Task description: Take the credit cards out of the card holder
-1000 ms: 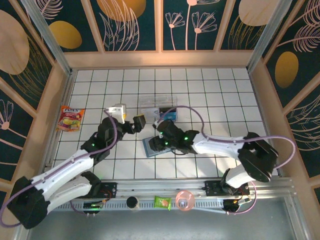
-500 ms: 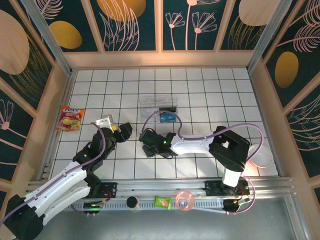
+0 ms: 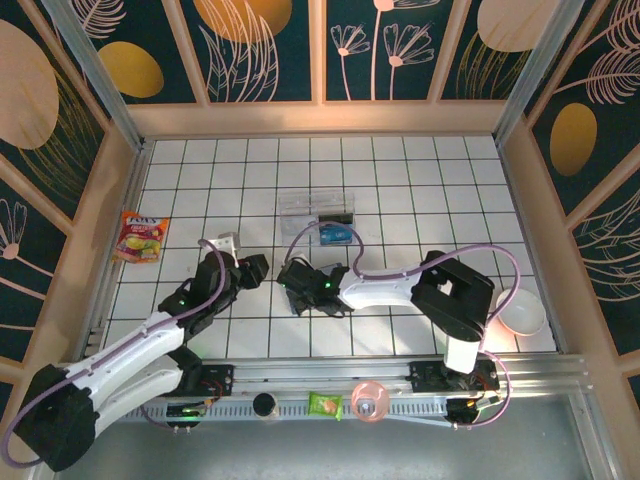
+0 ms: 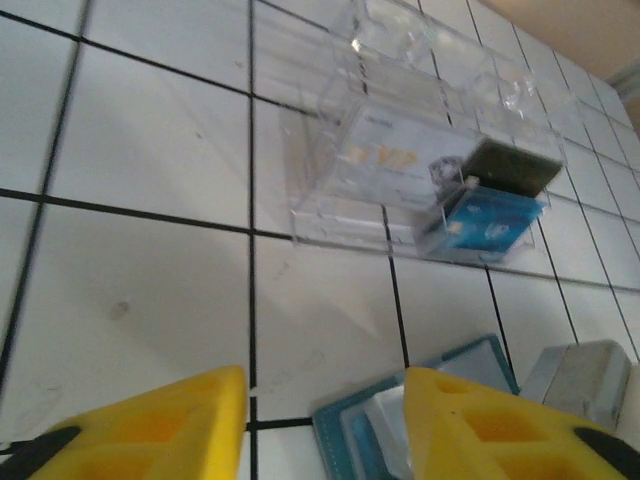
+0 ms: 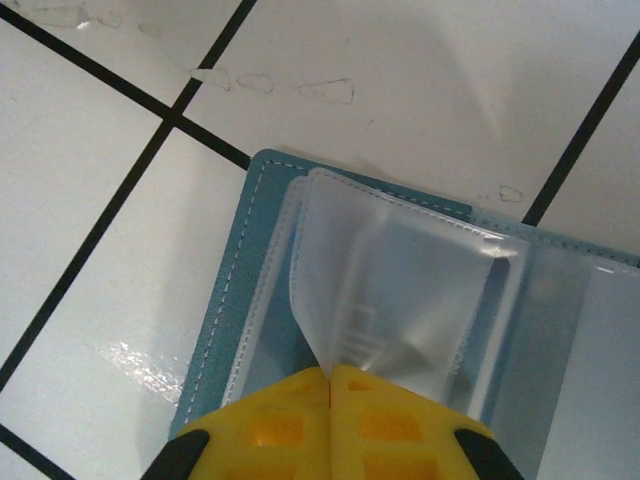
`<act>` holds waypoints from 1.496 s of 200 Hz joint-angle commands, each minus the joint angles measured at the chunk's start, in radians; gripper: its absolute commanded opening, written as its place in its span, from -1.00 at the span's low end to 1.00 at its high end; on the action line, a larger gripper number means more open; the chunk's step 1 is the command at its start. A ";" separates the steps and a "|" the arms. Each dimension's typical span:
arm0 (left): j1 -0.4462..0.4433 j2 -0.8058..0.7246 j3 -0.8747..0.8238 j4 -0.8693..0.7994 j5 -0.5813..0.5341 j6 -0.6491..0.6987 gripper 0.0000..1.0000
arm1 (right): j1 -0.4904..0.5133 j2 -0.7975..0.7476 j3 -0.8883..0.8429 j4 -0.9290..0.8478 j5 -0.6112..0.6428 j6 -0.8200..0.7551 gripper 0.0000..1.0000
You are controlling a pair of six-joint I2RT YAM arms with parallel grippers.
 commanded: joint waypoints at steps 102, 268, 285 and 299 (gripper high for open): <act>-0.127 0.437 0.105 0.147 0.297 0.054 -0.88 | -0.063 -0.224 -0.255 0.338 -0.125 0.141 -1.00; -0.266 0.762 0.357 0.149 0.359 0.081 -0.70 | -0.139 -0.639 -0.480 0.212 0.018 0.294 -0.55; -0.264 0.686 0.326 0.151 0.308 0.063 -0.68 | -0.168 -0.628 -0.480 0.230 -0.045 0.285 -0.63; -0.258 0.615 0.297 0.144 0.270 0.044 -0.68 | -0.201 -0.611 -0.476 0.253 -0.111 0.271 -0.68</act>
